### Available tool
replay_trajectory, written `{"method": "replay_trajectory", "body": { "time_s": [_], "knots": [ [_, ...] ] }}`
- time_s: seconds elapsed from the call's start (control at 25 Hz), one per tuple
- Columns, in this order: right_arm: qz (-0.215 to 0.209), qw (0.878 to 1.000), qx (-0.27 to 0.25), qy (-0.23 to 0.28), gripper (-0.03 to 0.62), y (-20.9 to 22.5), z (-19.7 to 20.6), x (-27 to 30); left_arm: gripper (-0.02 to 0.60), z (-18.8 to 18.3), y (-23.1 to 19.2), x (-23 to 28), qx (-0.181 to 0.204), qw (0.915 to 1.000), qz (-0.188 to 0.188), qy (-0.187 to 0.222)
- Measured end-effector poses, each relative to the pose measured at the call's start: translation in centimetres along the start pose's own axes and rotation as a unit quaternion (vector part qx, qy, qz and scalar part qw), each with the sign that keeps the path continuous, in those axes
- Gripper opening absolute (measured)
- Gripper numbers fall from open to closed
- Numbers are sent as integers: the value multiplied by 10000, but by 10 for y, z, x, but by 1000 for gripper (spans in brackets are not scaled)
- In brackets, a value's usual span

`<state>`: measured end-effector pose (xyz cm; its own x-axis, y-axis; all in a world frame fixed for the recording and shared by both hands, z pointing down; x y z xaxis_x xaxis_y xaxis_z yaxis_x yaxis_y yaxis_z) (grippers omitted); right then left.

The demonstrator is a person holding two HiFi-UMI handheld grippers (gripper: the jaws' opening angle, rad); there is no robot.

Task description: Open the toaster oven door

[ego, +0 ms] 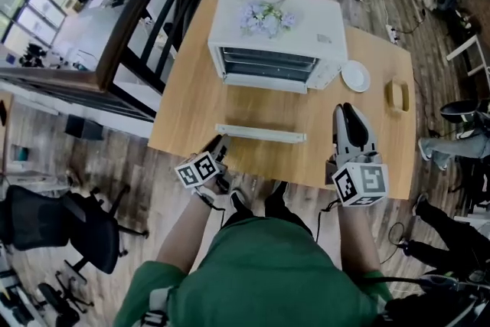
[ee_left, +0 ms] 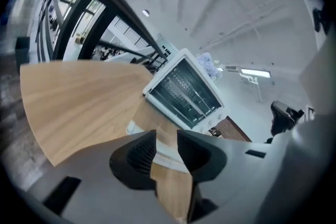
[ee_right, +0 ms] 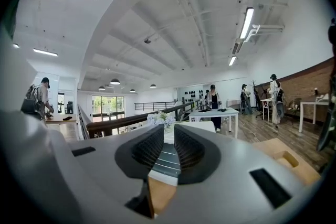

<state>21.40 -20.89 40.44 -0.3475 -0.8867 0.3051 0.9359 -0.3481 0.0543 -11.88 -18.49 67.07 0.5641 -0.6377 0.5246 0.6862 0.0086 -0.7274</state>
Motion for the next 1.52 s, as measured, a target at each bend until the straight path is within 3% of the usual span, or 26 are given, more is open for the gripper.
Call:
{"method": "replay_trajectory", "body": {
  "time_s": [0.2, 0.36, 0.52, 0.68, 0.8, 0.88, 1.04, 1.52],
  "knots": [
    [-147, 9999, -75, 22, 78, -15, -9, 12, 183, -58, 45, -48, 950, 9924, 10, 778],
    [-264, 9995, -136, 56, 78, -22, -16, 19, 198, -93, 100, -77, 1881, 9730, 111, 1331],
    [-348, 9990, -246, 162, 79, -29, -26, 23, 229, -119, 143, -102, 2849, 9417, -148, 1783],
    [-411, 9978, -410, 333, 83, -34, -36, 26, 230, -137, 173, -124, 3673, 9008, -531, 2254],
    [-371, 9966, -576, 455, 90, -34, -46, 25, 229, -149, 195, -138, 4093, 8694, -793, 2652],
    [-375, 9956, -664, 549, 92, -35, -54, 23, 229, -157, 208, -147, 4257, 8549, -868, 2834],
    [-414, 9928, -851, 728, 101, -41, -67, 25, 229, -173, 225, -156, 4350, 8431, -869, 3038],
    [-401, 9854, -1294, 1028, 114, -38, -88, 27, 229, -190, 250, -163, 4347, 8300, -904, 3375]
  ]
}}
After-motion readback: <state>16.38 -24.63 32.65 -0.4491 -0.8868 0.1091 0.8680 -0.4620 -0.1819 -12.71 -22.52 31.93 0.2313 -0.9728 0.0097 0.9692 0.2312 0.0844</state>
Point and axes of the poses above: the fingertips, and each gripper's own axes: x forward along the fingers, y to its right, z out of its underside, the point moved 7 cm from there along -x, backward along the fingers, and after that the axes turned 12 degrees about -y, right-handed, at the moved point
